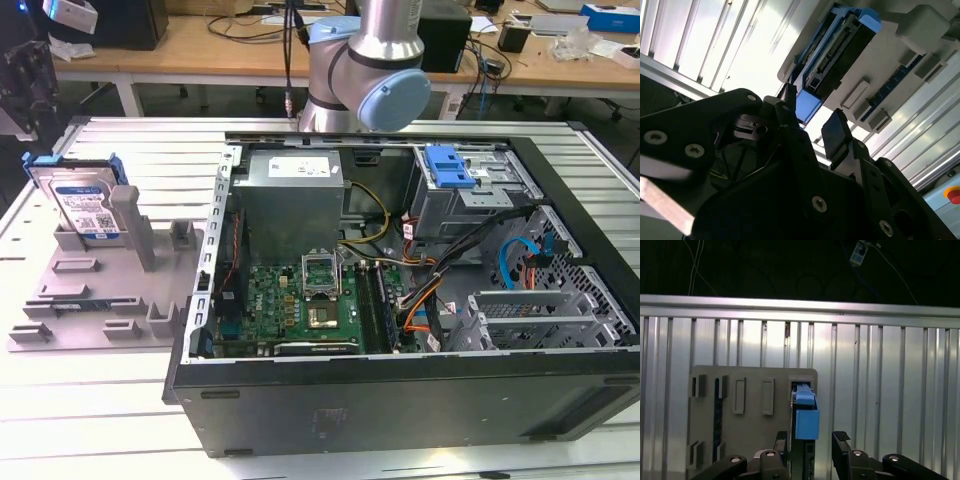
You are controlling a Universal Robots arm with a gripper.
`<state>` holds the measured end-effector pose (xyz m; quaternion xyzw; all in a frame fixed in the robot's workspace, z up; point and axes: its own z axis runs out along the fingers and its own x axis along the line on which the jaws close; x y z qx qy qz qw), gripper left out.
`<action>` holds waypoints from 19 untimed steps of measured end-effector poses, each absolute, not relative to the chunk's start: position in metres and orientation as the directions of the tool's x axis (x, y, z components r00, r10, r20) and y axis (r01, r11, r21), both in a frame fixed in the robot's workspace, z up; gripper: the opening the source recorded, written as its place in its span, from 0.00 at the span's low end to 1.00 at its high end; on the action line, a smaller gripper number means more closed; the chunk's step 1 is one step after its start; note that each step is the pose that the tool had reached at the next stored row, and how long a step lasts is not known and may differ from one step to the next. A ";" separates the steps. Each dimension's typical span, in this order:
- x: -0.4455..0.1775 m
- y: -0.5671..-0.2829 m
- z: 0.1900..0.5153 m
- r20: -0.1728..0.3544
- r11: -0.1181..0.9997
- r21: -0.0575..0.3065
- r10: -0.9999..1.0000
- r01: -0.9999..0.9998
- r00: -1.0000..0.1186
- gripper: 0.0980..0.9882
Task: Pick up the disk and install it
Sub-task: 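Pick up the disk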
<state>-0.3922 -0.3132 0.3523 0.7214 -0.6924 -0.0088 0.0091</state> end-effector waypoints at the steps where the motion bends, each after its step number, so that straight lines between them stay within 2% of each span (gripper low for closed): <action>1: -0.392 -0.314 0.352 0.000 -0.043 0.026 -0.999 -0.999 0.043 0.43; 19: -0.394 -0.315 0.338 -0.001 -0.075 0.026 -0.997 -0.997 0.075 0.43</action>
